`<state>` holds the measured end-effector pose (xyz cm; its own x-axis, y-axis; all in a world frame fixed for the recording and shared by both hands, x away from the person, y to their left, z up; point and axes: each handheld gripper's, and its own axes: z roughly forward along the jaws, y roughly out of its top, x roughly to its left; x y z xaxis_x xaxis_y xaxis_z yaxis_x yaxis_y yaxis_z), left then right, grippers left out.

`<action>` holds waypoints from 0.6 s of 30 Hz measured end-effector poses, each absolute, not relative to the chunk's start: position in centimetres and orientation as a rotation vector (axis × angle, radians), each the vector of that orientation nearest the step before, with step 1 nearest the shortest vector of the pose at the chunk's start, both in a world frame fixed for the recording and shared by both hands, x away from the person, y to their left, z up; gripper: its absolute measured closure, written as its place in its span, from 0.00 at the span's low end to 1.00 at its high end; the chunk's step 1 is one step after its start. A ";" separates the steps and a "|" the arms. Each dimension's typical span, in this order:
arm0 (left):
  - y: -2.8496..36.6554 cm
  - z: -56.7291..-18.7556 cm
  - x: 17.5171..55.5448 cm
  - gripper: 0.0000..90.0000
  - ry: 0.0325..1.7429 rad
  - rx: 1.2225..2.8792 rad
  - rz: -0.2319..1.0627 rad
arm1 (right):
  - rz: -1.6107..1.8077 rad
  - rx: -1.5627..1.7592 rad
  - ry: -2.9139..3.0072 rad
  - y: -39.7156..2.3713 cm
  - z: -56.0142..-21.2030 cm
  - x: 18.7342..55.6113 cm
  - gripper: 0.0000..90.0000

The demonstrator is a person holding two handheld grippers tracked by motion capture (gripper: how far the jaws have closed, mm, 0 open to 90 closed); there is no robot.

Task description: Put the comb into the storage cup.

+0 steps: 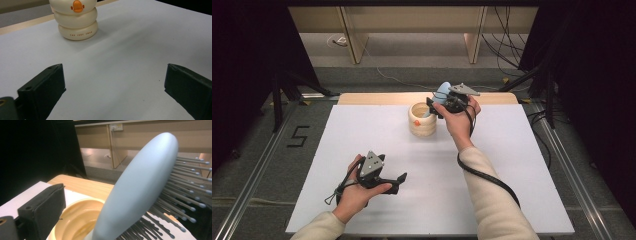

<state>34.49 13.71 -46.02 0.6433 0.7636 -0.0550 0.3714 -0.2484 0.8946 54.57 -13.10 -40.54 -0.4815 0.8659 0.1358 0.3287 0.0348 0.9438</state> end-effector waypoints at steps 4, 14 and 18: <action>13.7 -46.0 34.5 0.03 0.902 1.858 0.489 | 1.459 1.203 1.822 -13.3 -40.4 54.5 0.02; 13.7 -46.0 34.5 0.03 0.903 1.857 0.490 | 1.458 1.191 1.802 -13.7 -39.9 54.3 0.01; 13.7 -46.0 34.5 0.03 0.903 1.857 0.489 | 1.452 1.182 1.796 -14.1 -39.6 54.1 0.01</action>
